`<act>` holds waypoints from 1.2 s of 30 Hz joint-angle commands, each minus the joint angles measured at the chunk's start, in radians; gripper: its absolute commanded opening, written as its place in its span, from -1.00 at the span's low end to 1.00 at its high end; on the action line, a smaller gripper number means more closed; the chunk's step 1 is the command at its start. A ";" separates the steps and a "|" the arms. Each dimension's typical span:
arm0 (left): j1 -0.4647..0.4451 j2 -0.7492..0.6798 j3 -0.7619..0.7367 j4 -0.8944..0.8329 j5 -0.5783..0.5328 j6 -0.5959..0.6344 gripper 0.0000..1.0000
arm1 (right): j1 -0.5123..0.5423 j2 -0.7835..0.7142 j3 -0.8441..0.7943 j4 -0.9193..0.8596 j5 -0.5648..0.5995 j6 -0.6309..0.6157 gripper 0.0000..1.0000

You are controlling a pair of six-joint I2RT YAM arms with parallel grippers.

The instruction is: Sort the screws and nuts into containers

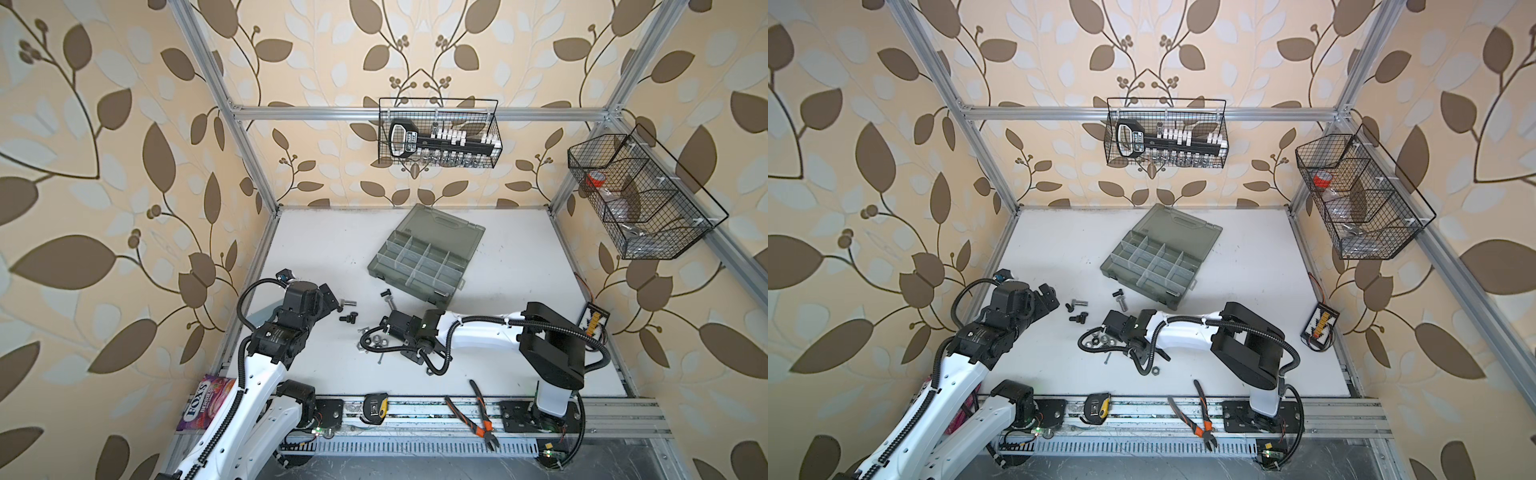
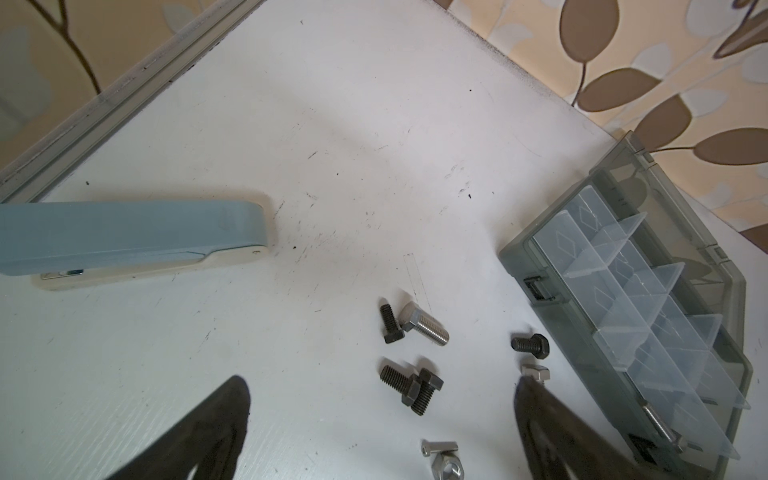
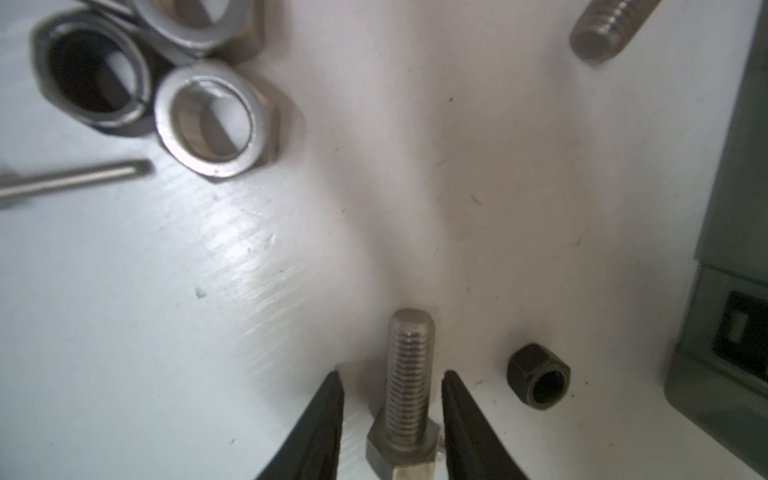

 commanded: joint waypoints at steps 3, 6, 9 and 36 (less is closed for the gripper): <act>-0.008 -0.004 0.039 -0.001 -0.037 0.002 0.98 | -0.033 0.044 0.026 -0.026 -0.063 -0.006 -0.28; -0.009 -0.004 0.036 0.000 -0.036 0.002 0.98 | -0.035 0.071 0.036 -0.026 -0.067 -0.011 -0.32; -0.009 -0.003 0.034 0.001 -0.037 0.001 0.98 | -0.034 0.092 0.050 -0.026 -0.084 -0.010 -0.40; -0.008 -0.035 0.018 0.006 -0.063 -0.015 0.98 | -0.200 -0.176 0.090 0.024 -0.044 0.074 -1.00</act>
